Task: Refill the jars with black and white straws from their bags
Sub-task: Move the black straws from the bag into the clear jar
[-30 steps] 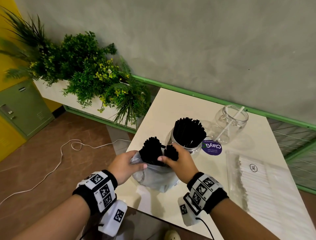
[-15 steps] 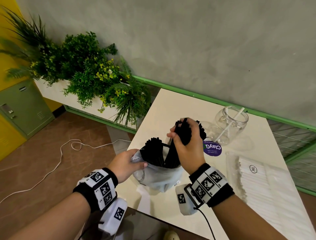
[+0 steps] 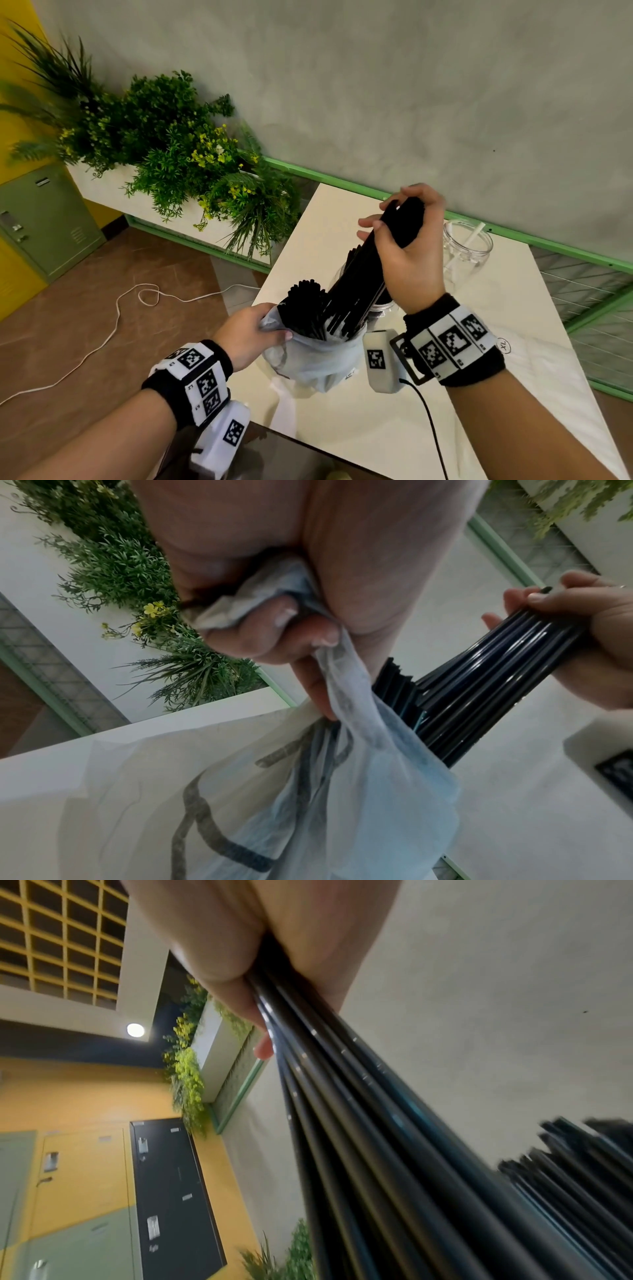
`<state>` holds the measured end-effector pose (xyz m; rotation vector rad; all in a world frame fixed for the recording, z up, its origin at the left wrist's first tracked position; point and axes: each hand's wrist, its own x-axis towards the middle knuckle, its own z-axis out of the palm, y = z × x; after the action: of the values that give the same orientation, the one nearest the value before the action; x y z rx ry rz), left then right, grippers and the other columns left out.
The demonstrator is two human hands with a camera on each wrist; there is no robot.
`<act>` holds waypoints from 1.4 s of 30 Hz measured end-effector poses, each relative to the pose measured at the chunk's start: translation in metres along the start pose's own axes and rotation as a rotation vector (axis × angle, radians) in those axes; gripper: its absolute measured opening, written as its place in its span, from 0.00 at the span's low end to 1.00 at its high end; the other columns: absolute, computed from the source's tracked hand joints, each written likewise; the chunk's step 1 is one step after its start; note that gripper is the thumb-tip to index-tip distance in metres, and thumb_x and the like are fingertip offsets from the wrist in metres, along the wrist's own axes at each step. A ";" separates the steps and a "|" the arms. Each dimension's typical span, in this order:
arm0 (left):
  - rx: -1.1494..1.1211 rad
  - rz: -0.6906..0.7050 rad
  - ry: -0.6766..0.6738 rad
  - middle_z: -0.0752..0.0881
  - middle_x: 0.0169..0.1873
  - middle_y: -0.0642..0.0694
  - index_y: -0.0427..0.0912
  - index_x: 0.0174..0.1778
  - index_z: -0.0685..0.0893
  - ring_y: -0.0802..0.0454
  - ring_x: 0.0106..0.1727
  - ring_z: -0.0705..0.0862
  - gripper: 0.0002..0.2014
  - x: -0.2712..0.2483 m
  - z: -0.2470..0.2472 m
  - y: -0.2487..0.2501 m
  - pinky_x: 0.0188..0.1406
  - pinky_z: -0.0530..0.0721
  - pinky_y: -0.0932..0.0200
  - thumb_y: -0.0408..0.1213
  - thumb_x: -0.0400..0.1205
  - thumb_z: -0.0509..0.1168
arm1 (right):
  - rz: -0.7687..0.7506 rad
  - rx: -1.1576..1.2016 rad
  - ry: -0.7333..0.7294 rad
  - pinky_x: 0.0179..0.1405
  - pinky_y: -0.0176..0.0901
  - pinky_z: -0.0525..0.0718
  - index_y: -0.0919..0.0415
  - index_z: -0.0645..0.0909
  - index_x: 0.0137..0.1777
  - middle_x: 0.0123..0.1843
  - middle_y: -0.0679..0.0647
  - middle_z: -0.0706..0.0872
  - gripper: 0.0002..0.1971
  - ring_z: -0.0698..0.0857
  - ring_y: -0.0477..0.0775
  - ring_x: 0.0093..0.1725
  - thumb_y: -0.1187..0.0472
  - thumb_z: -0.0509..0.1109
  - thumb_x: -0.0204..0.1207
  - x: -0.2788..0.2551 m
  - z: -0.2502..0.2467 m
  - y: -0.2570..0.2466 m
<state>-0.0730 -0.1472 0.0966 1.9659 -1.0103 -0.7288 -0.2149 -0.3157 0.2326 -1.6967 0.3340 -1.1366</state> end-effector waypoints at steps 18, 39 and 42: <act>-0.018 -0.009 -0.001 0.90 0.45 0.53 0.49 0.52 0.86 0.57 0.50 0.86 0.17 -0.001 -0.003 -0.001 0.55 0.82 0.51 0.48 0.68 0.74 | -0.219 -0.063 0.313 0.55 0.63 0.84 0.54 0.63 0.57 0.48 0.44 0.76 0.24 0.84 0.58 0.45 0.84 0.56 0.72 0.023 -0.033 0.002; 0.026 -0.012 -0.019 0.90 0.44 0.55 0.52 0.52 0.86 0.59 0.49 0.86 0.19 0.003 -0.005 0.001 0.55 0.83 0.50 0.53 0.66 0.70 | -0.239 -0.285 0.154 0.51 0.64 0.81 0.30 0.67 0.55 0.50 0.66 0.77 0.31 0.84 0.66 0.46 0.75 0.58 0.72 0.021 -0.031 0.041; 0.037 -0.018 -0.022 0.90 0.45 0.56 0.52 0.53 0.86 0.60 0.50 0.86 0.20 0.003 -0.006 0.000 0.55 0.83 0.50 0.54 0.66 0.70 | -0.240 -0.324 0.150 0.52 0.60 0.82 0.27 0.66 0.55 0.52 0.68 0.76 0.34 0.83 0.63 0.46 0.76 0.58 0.72 0.021 -0.026 0.052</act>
<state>-0.0669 -0.1470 0.0998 2.0055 -1.0273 -0.7478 -0.2100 -0.3682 0.2005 -1.9770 0.4351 -1.4529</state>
